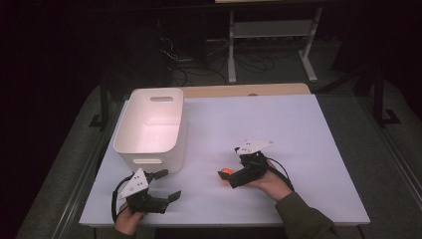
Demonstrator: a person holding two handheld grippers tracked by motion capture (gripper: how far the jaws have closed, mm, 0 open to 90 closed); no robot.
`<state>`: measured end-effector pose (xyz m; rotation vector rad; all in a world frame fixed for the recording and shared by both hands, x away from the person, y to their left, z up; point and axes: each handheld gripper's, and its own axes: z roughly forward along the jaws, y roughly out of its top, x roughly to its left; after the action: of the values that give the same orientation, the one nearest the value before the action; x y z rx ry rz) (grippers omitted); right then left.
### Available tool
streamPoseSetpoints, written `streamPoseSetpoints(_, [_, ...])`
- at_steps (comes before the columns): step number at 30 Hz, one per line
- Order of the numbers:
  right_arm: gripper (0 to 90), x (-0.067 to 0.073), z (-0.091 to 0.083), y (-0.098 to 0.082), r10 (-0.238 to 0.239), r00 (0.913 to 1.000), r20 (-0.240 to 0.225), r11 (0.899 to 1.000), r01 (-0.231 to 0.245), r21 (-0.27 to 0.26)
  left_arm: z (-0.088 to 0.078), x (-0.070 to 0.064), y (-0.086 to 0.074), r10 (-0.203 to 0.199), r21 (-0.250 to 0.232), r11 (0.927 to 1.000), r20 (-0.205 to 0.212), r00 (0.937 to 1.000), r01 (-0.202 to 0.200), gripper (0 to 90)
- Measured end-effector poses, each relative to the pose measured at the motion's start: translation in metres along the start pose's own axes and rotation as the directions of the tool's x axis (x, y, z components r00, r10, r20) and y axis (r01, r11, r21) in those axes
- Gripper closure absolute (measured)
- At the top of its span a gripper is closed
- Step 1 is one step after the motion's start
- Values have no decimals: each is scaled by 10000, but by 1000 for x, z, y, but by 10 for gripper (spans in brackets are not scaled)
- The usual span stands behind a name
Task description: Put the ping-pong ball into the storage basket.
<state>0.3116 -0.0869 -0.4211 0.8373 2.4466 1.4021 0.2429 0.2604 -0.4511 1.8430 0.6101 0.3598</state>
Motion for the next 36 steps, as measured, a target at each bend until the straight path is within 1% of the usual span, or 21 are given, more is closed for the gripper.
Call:
streamPoseSetpoints(21, [0, 4, 13, -4, -281, 9996, 51, 9984, 278, 501, 0, 0, 0, 20, 3, 10000, -19, 10000, -20, 141])
streamPoseSetpoints(36, [0, 7, 18, -8, -509, 9987, 85, 9942, 499, 956, 0, -1, 0, 71, 9, 10000, -41, 10000, -71, 141])
